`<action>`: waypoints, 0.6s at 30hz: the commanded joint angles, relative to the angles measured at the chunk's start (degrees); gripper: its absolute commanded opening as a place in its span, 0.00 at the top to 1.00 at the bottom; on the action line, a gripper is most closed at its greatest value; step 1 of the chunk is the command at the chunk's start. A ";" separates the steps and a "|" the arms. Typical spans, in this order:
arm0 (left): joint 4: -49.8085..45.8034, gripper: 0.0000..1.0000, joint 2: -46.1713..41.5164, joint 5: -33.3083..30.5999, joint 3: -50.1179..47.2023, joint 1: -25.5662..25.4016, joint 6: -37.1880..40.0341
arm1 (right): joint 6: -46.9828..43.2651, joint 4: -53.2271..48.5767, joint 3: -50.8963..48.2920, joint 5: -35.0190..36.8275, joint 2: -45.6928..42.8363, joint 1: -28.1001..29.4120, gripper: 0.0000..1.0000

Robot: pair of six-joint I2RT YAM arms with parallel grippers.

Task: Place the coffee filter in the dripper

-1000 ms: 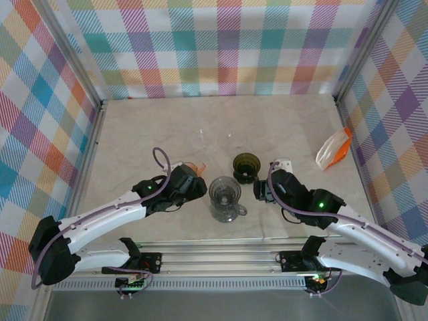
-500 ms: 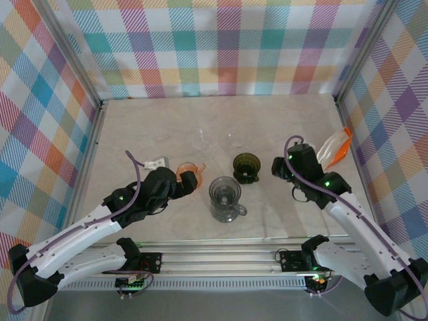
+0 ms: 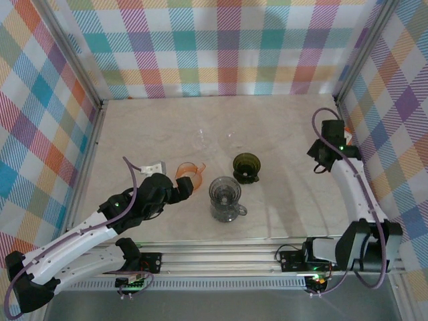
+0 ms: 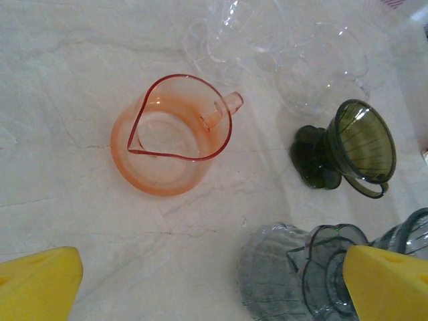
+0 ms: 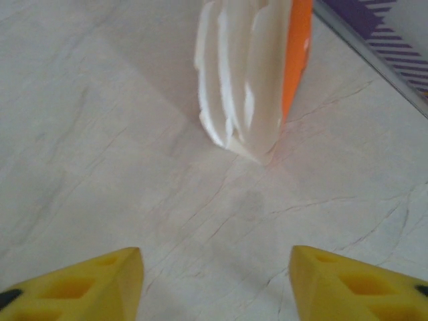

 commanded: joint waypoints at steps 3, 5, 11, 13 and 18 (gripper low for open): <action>2.69 0.00 0.48 -0.59 -1.89 0.32 1.68 | -3.45 0.74 2.54 -0.12 3.86 -5.87 0.46; 3.50 0.00 1.03 -0.26 -2.35 0.28 1.77 | -4.12 1.79 2.58 -0.36 5.16 -7.90 0.47; 5.65 0.00 3.52 0.40 -3.09 0.31 2.22 | -9.49 6.38 3.39 -4.01 8.43 -11.53 0.49; 6.41 0.00 4.55 0.50 -3.00 0.35 2.77 | -11.35 6.92 4.34 -4.34 10.29 -11.92 0.50; 7.30 0.00 7.38 0.58 -2.26 0.41 3.45 | -13.67 9.46 4.52 -5.07 12.94 -12.74 0.52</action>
